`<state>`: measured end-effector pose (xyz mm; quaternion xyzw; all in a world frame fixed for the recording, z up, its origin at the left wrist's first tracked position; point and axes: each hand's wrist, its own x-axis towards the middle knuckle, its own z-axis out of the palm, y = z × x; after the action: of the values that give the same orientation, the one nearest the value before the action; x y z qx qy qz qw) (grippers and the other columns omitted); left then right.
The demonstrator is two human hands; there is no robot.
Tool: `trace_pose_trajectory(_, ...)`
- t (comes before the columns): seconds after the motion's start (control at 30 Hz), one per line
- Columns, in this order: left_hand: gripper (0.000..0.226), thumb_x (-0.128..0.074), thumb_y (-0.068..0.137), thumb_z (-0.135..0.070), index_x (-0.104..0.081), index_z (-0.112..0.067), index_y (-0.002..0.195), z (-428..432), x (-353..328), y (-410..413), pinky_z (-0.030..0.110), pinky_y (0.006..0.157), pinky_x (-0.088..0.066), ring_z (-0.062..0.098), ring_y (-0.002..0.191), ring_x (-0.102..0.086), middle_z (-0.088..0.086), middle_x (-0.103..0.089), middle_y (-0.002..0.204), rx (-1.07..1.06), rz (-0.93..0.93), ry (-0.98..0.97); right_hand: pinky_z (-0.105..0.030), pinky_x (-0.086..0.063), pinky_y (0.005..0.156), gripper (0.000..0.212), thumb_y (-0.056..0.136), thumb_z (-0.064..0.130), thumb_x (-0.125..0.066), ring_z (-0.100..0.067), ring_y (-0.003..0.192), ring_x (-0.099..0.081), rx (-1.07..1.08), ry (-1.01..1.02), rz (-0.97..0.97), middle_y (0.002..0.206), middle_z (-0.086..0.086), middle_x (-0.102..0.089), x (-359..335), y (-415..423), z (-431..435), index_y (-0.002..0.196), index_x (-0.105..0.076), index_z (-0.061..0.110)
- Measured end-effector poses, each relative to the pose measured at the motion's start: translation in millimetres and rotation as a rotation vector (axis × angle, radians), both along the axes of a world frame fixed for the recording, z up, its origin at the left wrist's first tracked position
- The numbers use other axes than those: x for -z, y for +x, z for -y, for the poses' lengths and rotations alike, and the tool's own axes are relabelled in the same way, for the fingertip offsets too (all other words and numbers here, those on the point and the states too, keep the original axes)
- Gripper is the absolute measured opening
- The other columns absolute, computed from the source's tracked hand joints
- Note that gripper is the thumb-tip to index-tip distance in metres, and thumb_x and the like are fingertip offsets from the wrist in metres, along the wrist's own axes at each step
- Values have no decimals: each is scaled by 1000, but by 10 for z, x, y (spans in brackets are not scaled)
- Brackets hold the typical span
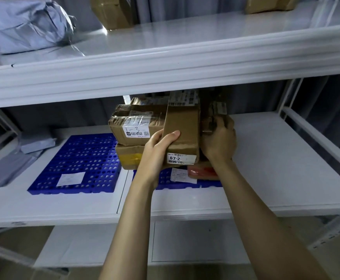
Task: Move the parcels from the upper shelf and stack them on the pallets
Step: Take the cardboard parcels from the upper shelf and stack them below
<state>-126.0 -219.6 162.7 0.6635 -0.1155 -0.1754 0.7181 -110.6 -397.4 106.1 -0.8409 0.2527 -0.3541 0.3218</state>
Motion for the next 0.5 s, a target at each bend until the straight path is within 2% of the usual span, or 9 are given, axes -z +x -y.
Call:
trace_pose_trajectory(0.07,43,-64,87,-36,-57,-13,123,53,4,-8,36,77,-55,16,83,-71,0,-73,93,9,7,3,-39,-51,93,72,72,49,-66,-33,120,-52,-18,49,70,144,-11,-42,10,-66,51,133,-52,15)
trace_pose_trajectory(0.13,38,-63,88,-35,-58,-14,119,128,15,-24,33,72,-55,15,81,-71,-1,-73,90,32,2,0,-36,-48,96,83,65,63,-49,-28,120,-52,-19,101,145,142,-8,-46,14,-152,93,133,-53,16)
trace_pose_trajectory(0.2,29,-63,88,-34,-59,-19,113,217,35,-47,30,70,-54,16,82,-72,0,-74,92,49,-9,1,-29,-42,98,87,62,63,-40,-26,122,-51,-8,139,210,140,-8,-49,18,-232,130,134,-54,15)
trace_pose_trajectory(0.23,32,-63,88,-35,-59,-19,116,269,51,-52,30,71,-54,17,85,-72,2,-74,96,57,-15,7,-26,-39,98,87,63,62,-39,-26,123,-51,2,150,235,140,-9,-50,20,-270,155,134,-54,14)
trace_pose_trajectory(0.3,43,-63,87,-38,-57,-14,122,362,81,-58,31,73,-54,19,88,-71,6,-73,101,60,-33,13,-24,-36,97,80,67,58,-45,-27,122,-51,24,157,251,138,-10,-51,45,-324,212,132,-56,12)
trace_pose_trajectory(0.4,49,-65,85,-41,-55,-13,125,469,125,-47,36,79,-57,19,88,-71,6,-72,101,46,-70,12,-23,-35,95,63,76,42,-68,-28,121,-51,59,131,239,137,-9,-52,148,-370,324,131,-56,13)
trace_pose_trajectory(0.5,54,-66,84,-43,-53,-14,128,528,180,-11,42,87,-57,21,92,-71,8,-72,103,22,-120,28,-22,-35,96,62,77,39,-72,-26,122,-50,106,127,243,137,-8,-52,204,-418,403,131,-56,13)
